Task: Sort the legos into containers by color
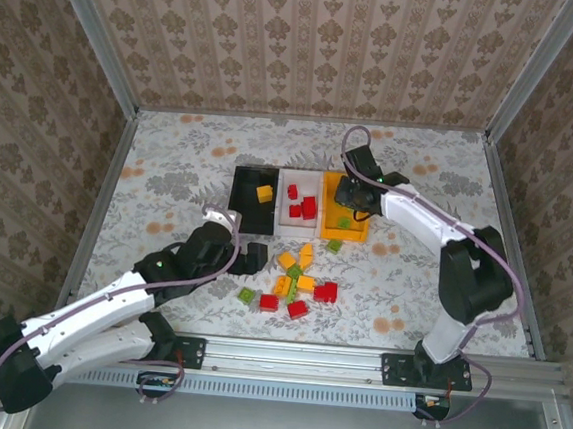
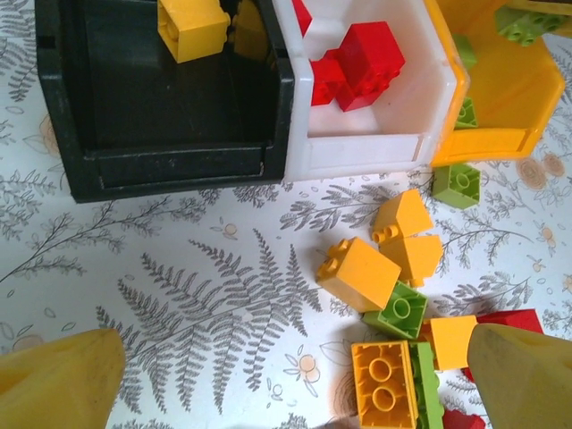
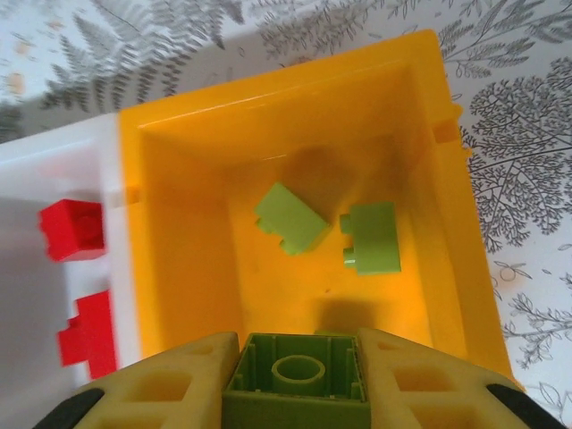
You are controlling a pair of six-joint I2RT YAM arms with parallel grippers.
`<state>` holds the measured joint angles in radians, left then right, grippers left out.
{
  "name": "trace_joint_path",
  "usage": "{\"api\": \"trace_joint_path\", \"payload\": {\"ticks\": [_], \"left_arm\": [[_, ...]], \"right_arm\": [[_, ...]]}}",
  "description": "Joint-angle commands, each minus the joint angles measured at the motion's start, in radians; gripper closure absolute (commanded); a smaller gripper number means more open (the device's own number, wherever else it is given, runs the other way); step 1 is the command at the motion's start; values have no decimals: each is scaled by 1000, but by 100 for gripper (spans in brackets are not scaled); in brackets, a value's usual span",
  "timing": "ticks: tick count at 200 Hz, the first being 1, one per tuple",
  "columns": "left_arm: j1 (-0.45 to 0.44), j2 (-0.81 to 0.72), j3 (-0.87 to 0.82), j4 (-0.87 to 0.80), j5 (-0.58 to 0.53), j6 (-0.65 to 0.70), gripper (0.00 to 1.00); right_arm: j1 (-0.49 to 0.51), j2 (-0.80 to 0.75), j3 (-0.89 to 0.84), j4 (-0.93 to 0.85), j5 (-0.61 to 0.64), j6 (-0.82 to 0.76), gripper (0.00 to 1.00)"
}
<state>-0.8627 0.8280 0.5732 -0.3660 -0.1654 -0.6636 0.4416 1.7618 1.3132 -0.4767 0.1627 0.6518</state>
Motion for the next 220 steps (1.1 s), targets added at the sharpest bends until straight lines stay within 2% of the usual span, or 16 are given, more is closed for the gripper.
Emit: {"api": "trace_joint_path", "payload": {"ticks": [1, 15, 40, 58, 100, 147, 163, 220], "left_arm": [[5, -22, -9, -77, -6, -28, 0], [4, -21, -6, -101, 1, -28, 0], [4, -12, -4, -128, 10, -21, 0], [5, -1, 4, -137, 25, -11, 0], [-37, 62, 27, -189, 84, -13, 1], [-130, 143, -28, -240, 93, -77, 12], [-135, 158, -51, -232, 91, -82, 18], [-139, 266, -71, -160, 108, -58, 26]], "right_arm": [[-4, 54, 76, -81, 20, -35, 63], [-4, 76, 93, -91, 20, -32, 58], [-4, 79, 98, -93, 12, -25, 38], [-4, 54, 91, -87, 9, -24, 32], [4, -82, -29, -30, -22, -3, 30], [4, -214, -187, 15, -25, 18, 30], [3, -237, -210, 16, -25, 19, 30], [-2, -284, -228, 17, -14, 25, 29]]}}
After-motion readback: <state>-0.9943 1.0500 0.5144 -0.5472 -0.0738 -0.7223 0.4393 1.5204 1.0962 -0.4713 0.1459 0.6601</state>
